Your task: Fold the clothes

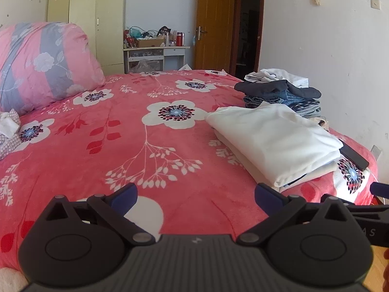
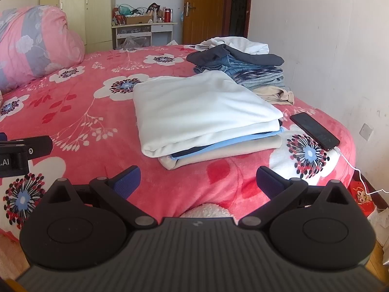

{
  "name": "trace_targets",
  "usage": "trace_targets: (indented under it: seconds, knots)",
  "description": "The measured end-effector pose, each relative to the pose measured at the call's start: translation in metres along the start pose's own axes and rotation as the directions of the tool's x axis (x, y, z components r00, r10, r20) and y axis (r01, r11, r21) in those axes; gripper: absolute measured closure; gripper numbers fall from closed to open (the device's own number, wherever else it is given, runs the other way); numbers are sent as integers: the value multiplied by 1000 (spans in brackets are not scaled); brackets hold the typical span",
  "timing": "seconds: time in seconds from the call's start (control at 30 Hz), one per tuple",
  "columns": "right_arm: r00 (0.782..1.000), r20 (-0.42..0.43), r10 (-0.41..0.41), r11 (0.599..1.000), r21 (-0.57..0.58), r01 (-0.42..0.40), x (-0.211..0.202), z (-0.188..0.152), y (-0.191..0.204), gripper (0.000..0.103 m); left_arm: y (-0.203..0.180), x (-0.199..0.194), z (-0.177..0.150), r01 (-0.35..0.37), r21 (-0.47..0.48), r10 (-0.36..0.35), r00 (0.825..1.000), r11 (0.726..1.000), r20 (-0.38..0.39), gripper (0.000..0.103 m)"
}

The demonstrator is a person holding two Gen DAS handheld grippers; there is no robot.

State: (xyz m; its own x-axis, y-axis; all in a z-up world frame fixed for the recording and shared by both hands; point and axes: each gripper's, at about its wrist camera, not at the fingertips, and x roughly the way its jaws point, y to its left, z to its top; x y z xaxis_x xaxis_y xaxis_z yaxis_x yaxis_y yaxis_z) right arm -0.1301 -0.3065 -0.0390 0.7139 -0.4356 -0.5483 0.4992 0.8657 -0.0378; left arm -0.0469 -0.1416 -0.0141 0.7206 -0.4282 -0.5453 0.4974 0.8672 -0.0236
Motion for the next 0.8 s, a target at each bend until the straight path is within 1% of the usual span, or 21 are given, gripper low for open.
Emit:
trace_targets:
  seconds: [0.5,0.8]
  knots:
    - [1000,0,-5,1000,-9,5,-1,0,2,1,-6,-4,-1,28,22,-28,1000,999,13,0]
    - [1000,-1,-6,1000,-12,6,-1,1,1,1,-7,-4,0,25,18,-25,1000,1000,15,0]
